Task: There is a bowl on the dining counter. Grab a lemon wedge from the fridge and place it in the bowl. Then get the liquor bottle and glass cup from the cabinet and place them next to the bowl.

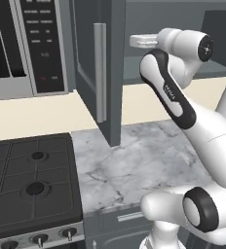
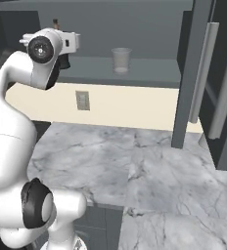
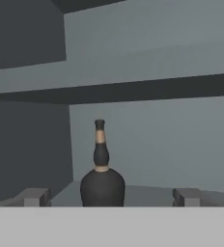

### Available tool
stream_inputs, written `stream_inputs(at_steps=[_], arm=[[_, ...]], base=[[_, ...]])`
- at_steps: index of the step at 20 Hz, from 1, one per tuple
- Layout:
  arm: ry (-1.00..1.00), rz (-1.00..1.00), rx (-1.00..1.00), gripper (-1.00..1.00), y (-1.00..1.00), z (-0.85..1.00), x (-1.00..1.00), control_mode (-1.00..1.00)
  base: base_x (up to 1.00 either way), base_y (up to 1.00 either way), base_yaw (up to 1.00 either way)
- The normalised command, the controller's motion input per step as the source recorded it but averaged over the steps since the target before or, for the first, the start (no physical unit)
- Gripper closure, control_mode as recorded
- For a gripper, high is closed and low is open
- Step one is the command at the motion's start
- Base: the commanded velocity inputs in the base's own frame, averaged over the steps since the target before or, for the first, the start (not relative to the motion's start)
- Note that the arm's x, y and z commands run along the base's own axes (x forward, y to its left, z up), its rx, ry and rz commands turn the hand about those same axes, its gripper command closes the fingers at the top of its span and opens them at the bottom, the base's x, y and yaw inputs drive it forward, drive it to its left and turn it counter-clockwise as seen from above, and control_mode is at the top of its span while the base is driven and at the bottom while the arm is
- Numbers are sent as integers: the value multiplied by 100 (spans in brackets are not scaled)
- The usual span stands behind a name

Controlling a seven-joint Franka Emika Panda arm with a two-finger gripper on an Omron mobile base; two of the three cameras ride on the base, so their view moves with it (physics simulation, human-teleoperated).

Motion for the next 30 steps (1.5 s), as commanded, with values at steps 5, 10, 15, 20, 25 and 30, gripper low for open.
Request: stream_inputs(at_steps=[5, 10, 15, 20, 25, 30], arm=[[0, 0, 0, -100, 7, 0, 15, -100], [3, 0, -1, -100, 5, 0, 17, -100], [1, 0, 0, -100, 19, 0, 24, -100], [0, -1, 0, -100, 25, 0, 24, -100], [3, 0, 0, -100, 12, 1, 28, -100], [9, 0, 0, -100, 3, 0, 28, -100]], base=[[0, 0, 0], [0, 0, 0], [0, 0, 0], [0, 0, 0], [0, 0, 0], [0, 0, 0]])
